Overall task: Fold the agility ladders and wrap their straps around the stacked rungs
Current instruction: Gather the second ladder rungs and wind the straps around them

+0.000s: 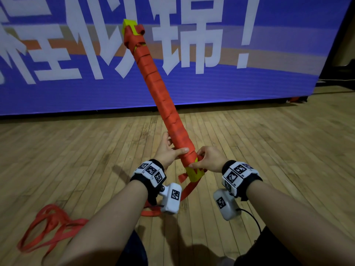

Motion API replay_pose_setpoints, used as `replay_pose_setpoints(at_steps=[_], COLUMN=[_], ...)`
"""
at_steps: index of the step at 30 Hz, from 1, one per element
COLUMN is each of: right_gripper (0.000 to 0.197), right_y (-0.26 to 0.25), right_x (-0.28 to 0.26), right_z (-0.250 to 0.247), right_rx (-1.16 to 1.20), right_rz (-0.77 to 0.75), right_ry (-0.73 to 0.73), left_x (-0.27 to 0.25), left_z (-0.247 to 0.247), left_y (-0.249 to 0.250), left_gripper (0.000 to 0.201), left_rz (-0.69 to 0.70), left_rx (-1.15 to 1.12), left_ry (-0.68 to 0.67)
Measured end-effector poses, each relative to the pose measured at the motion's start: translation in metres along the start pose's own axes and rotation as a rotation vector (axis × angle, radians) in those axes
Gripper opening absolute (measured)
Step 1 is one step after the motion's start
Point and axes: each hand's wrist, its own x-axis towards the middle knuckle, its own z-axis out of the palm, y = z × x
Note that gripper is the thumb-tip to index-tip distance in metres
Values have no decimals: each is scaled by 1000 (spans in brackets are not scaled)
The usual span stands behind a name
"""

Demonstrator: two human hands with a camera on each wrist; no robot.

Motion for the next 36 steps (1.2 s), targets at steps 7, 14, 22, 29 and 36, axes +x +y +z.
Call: replay_pose_setpoints(at_steps=[7, 14, 22, 29, 36], right_gripper=[31, 27, 22, 17, 26], right_y=[6, 6, 9, 8, -1], right_x=[-1, -1, 3, 1, -4], right_z=[-2, -2, -3, -6, -7], right_rx=[9, 52, 121, 80, -10], right_rz=[-8, -11, -19, -17, 4], right_ry=[7, -21, -35, -3, -20], left_x=[-2, -5, -3, 0, 2], left_z=[-1, -5, -4, 1, 2], left_y=[4, 3, 0, -4, -5], left_gripper=[73, 79, 72, 72, 69], left_rz=[-31, -31, -32, -6, 25], left_rx=[18, -4, -32, 4, 8], left_ry=[-97, -110, -30, 41, 104])
